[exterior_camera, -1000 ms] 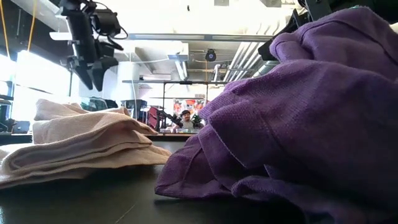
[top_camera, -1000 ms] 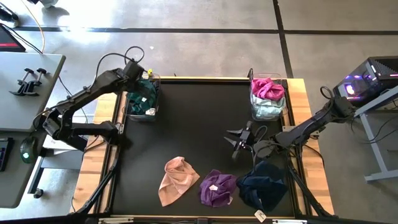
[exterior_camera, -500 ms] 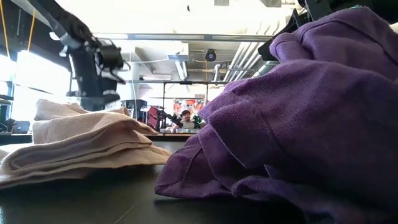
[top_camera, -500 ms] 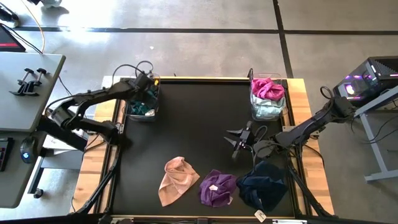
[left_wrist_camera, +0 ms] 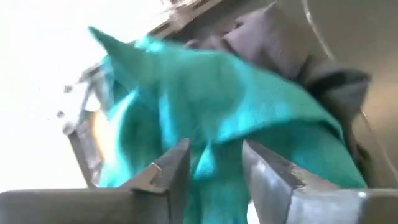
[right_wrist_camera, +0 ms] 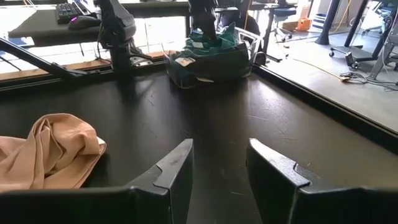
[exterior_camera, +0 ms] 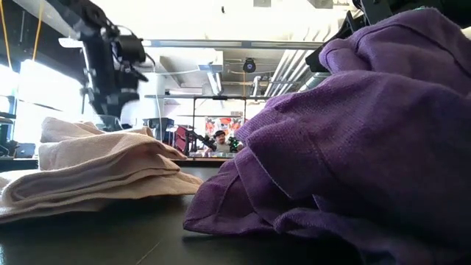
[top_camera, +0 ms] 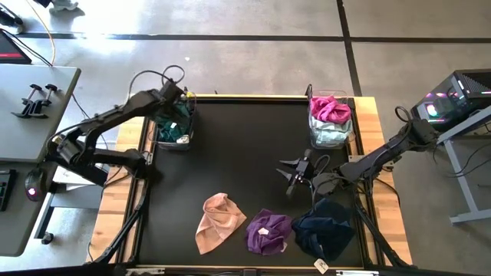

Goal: Sort towels by color in basket
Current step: Put the green microfiber cloth into the left transparent bin

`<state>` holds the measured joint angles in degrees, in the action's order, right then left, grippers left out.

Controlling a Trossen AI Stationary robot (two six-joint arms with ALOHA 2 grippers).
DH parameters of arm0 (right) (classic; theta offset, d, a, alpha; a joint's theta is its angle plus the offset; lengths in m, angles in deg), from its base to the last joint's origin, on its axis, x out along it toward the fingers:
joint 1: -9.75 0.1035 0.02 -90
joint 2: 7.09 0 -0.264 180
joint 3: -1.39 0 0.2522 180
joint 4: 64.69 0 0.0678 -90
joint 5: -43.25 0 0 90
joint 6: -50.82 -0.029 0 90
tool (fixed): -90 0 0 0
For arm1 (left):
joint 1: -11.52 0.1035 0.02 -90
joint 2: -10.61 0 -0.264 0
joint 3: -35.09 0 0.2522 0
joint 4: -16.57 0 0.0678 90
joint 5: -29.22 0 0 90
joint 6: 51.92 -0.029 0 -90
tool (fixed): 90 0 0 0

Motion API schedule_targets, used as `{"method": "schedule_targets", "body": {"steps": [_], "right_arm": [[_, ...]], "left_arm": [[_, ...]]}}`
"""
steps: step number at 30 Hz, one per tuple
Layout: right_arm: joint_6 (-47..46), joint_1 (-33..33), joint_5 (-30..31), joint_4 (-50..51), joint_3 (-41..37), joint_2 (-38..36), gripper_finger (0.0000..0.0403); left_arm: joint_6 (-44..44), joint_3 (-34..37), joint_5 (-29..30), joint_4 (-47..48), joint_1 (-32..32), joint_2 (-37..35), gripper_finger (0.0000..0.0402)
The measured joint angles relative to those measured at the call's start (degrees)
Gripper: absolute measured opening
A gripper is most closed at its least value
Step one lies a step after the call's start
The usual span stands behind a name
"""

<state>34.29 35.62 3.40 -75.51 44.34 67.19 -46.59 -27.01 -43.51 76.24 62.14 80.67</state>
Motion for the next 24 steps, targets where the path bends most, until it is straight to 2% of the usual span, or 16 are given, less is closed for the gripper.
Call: {"method": "schedule_targets", "body": {"steps": [3,5,8,11,18,24], "right_arm": [[-0.11,0.00,0.00,0.01,-0.02,0.00,0.0140],[-0.09,-0.02,0.00,0.00,0.00,0.00,0.0140],[-0.01,-0.02,0.01,0.00,0.00,0.00,0.0140],[0.00,-0.01,0.00,0.02,0.00,0.00,0.0140],[-0.06,-0.01,0.00,0.26,0.00,0.00,0.0140],[-0.03,-0.02,0.00,0.42,-0.02,0.00,0.0140]], "left_arm": [[3.16,-4.68,1.97,8.90,-0.01,-2.15,0.0154],[4.25,-6.98,3.00,10.74,0.00,-3.50,0.0161],[2.99,-7.45,2.96,5.57,0.00,-5.46,0.0162],[1.75,-7.50,2.41,1.58,0.46,-4.50,0.0156],[2.00,-3.08,-0.84,-5.73,3.82,3.16,0.0112],[2.39,1.43,-0.93,-10.71,4.16,10.88,0.0069]]}}
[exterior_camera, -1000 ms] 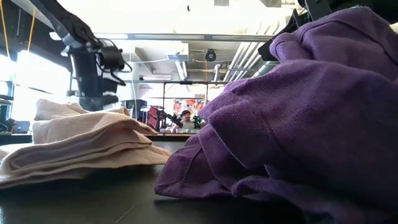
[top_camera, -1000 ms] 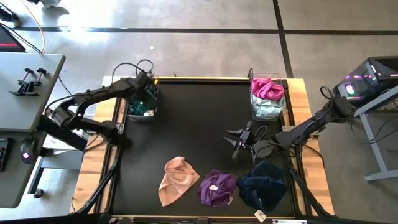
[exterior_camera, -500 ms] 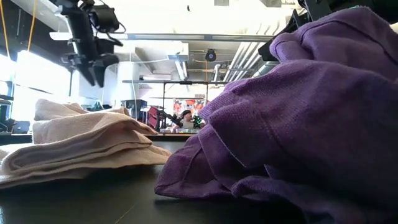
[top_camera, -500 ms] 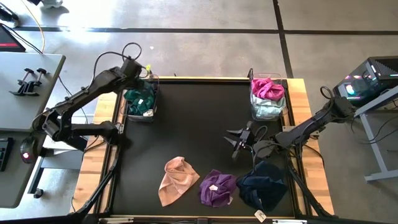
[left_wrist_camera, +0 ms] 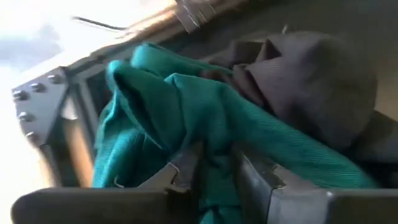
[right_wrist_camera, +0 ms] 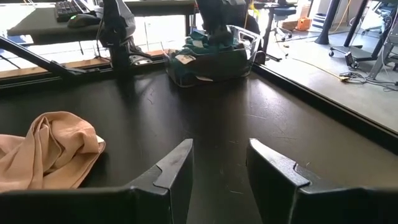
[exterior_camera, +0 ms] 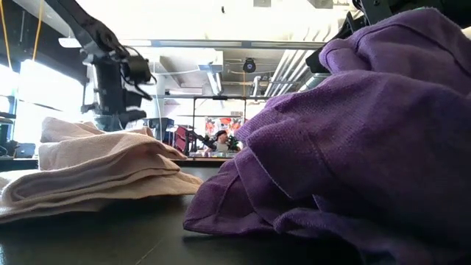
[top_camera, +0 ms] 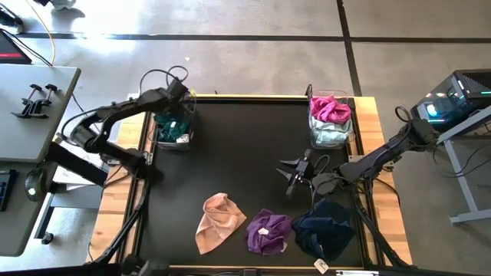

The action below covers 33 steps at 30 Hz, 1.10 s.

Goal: Sort towels by color in basket
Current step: Put the green microfiber cloth into the left transparent bin, then put the orange microfiber cloth into the right transparent bin

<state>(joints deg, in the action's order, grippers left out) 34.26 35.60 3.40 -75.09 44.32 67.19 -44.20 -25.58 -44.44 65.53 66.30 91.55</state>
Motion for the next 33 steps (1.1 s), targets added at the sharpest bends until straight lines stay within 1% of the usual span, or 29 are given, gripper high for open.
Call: {"method": "schedule_targets", "body": {"steps": [3,6,9,13,18,21,24,27,31,33], "right_arm": [[0.03,0.02,0.00,-0.02,0.02,0.00,0.0140],[-0.04,0.00,0.00,-0.02,0.02,0.00,0.0140],[-0.08,0.01,0.00,-0.02,0.02,0.00,0.0140],[-0.02,0.00,0.00,-0.02,0.02,0.00,0.0140],[0.02,0.00,0.00,0.00,0.02,0.00,0.0140],[0.05,0.02,0.00,0.00,0.02,0.00,0.0140],[0.05,0.00,0.00,0.00,0.02,0.00,0.0140],[0.04,0.01,0.00,0.00,0.02,0.00,0.0140],[-0.10,0.00,0.00,0.00,0.00,0.00,0.0140],[-0.10,0.01,0.00,0.00,0.02,0.00,0.0140]], "left_arm": [[-1.77,0.70,0.00,-1.89,-0.03,2.48,0.0057],[-1.93,0.80,0.69,-2.74,-0.03,3.22,0.0057],[-3.01,0.83,0.93,-2.64,-0.03,2.48,0.0071],[-3.45,0.88,0.81,-1.47,-0.03,-0.40,0.0107],[-3.27,0.91,0.70,1.65,-0.03,-6.89,0.0150],[-2.60,0.91,-1.22,2.79,-0.03,-11.86,0.0165],[-1.12,0.91,-3.67,3.35,-0.50,-17.22,0.0169],[-0.32,0.91,-4.90,3.26,-1.92,-22.28,0.0170],[0.72,1.45,-7.92,2.73,-5.24,-27.72,0.0170],[1.31,2.45,-8.48,2.17,-7.30,-29.78,0.0170]]}}
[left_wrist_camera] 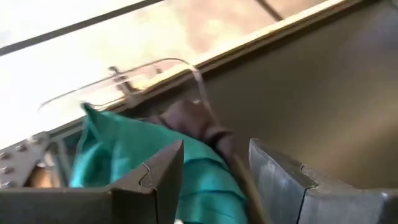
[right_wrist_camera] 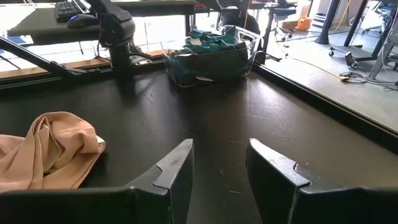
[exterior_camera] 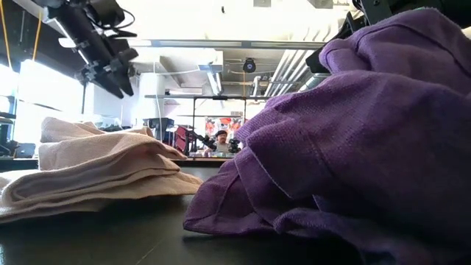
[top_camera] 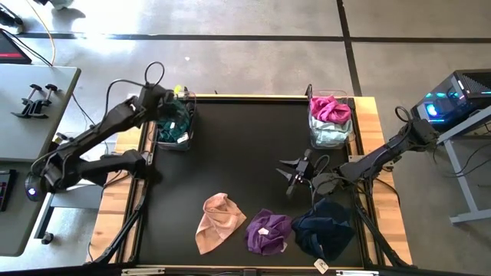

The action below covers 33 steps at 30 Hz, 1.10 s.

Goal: Sort towels by color in basket
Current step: Put the orange microfiber cloth into the right transparent bin

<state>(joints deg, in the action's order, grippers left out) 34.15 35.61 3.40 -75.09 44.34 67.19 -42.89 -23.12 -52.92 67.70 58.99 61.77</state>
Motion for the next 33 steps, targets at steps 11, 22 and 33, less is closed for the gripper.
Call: {"method": "schedule_targets", "body": {"steps": [11,22,33], "right_arm": [[-0.02,0.01,0.00,0.00,-0.01,0.00,0.0140],[-0.02,0.00,0.20,-0.01,-0.01,0.00,0.0140],[-0.04,0.00,0.42,-0.07,-0.01,0.00,0.0140]], "left_arm": [[4.33,10.41,0.16,-10.98,-11.38,-4.77,0.0170],[18.00,16.44,2.39,-21.08,-25.77,0.05,0.0170],[19.20,15.69,13.79,-16.43,-26.10,10.01,0.0170]]}}
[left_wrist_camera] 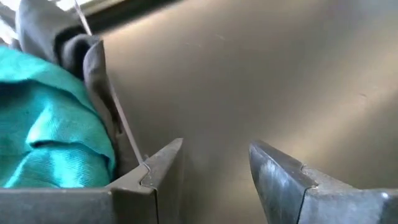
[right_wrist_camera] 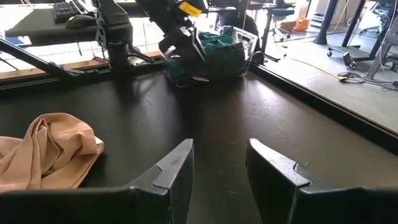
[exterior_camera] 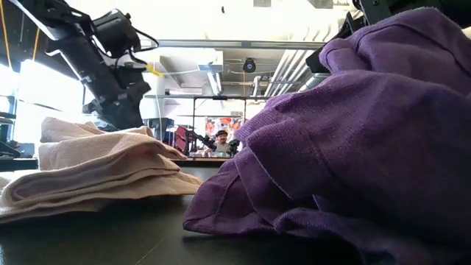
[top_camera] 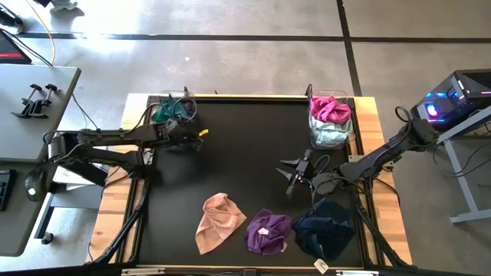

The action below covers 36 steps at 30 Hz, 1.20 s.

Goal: Sort towels by color in basket
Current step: Put the orange microfiber cloth into the right transparent bin

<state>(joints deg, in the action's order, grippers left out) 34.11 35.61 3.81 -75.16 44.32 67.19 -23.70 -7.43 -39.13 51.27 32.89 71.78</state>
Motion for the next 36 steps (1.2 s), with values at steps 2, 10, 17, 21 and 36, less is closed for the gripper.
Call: {"method": "schedule_targets", "body": {"steps": [2,10,17,21,36], "right_arm": [[-0.33,0.01,0.00,0.00,-0.01,0.00,0.0140],[-0.41,-0.01,0.02,0.09,0.01,0.02,0.0140],[-0.41,0.00,0.04,0.24,0.00,0.01,0.0140],[-0.40,0.01,0.03,0.27,0.01,0.00,0.0140],[5.84,-5.58,-20.29,-7.62,0.01,3.97,0.0142]], "left_arm": [[-1.17,-0.27,1.46,-0.03,0.94,0.20,0.0170],[-9.56,-0.52,5.28,-2.27,5.69,0.22,0.0170],[-10.84,-0.66,5.28,-4.16,5.03,-1.67,0.0170],[-10.62,-3.42,4.61,-0.27,3.11,-3.66,0.0170],[-21.47,-7.62,2.05,-18.45,-25.80,-6.77,0.0170]]}}
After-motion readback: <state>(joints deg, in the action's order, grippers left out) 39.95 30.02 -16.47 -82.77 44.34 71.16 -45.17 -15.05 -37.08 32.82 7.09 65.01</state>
